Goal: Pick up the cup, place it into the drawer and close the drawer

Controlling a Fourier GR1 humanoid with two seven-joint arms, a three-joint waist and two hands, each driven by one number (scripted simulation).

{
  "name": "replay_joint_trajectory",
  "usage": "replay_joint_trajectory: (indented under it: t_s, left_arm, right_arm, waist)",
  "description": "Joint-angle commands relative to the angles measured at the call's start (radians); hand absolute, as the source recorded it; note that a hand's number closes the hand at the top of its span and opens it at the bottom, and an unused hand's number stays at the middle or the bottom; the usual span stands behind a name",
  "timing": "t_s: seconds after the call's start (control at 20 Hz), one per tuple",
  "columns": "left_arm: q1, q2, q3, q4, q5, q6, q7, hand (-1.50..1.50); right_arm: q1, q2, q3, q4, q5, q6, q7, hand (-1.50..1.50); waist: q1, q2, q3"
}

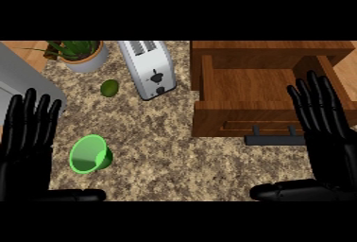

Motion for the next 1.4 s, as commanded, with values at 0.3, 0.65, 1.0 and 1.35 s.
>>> replay_joint_trajectory:
  t_s: [0.3,0.65,1.0,1.35]
  left_arm:
    - [0.029,0.002,0.029,0.085,0.018,-0.029,-0.070,-1.50]
    - [0.027,-0.025,-0.009,0.099,-0.045,0.038,-0.039,-1.50]
    - [0.107,0.013,0.072,0.176,0.031,-0.037,-0.097,-1.50]
    - [0.102,-0.021,0.090,0.315,-0.032,-0.007,-0.211,-1.50]
  right_arm:
    - [-0.012,0.007,-0.013,0.047,0.002,0.017,-0.044,-1.50]
    - [-0.018,0.014,-0.008,0.051,0.018,0.009,-0.035,-1.50]
    - [-0.019,-0.016,-0.066,0.020,-0.033,0.029,-0.003,-1.50]
    - [-0.071,0.001,-0.029,-0.009,-0.024,0.006,0.068,-1.50]
  waist:
    - [0.000,0.000,0.000]
    - [-0.001,0.000,0.000]
    - [-0.001,0.000,0.000]
    - [-0.001,0.000,0.000]
